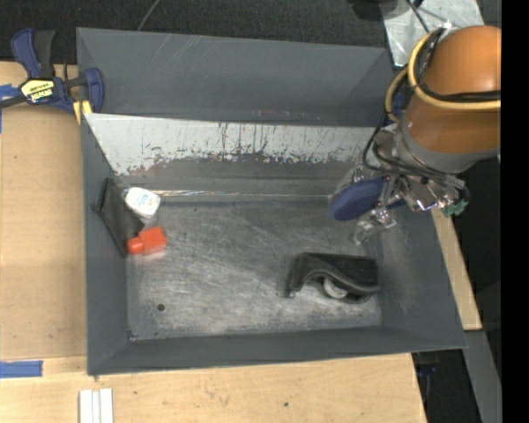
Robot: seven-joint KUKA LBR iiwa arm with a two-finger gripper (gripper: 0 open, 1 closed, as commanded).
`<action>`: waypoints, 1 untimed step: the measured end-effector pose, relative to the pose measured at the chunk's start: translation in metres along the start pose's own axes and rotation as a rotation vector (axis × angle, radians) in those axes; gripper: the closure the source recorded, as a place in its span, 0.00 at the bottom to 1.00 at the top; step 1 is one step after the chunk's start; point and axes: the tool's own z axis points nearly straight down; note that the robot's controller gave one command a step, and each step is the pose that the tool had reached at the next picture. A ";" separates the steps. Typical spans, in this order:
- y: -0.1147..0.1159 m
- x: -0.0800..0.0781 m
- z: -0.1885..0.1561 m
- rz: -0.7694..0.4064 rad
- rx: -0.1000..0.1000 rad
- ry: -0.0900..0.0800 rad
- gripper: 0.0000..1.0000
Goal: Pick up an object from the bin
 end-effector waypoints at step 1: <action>-0.039 -0.026 0.016 -0.333 -0.005 0.005 1.00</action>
Offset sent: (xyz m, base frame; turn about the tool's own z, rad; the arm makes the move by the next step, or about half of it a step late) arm 0.0379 -0.0256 -0.0152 -0.3349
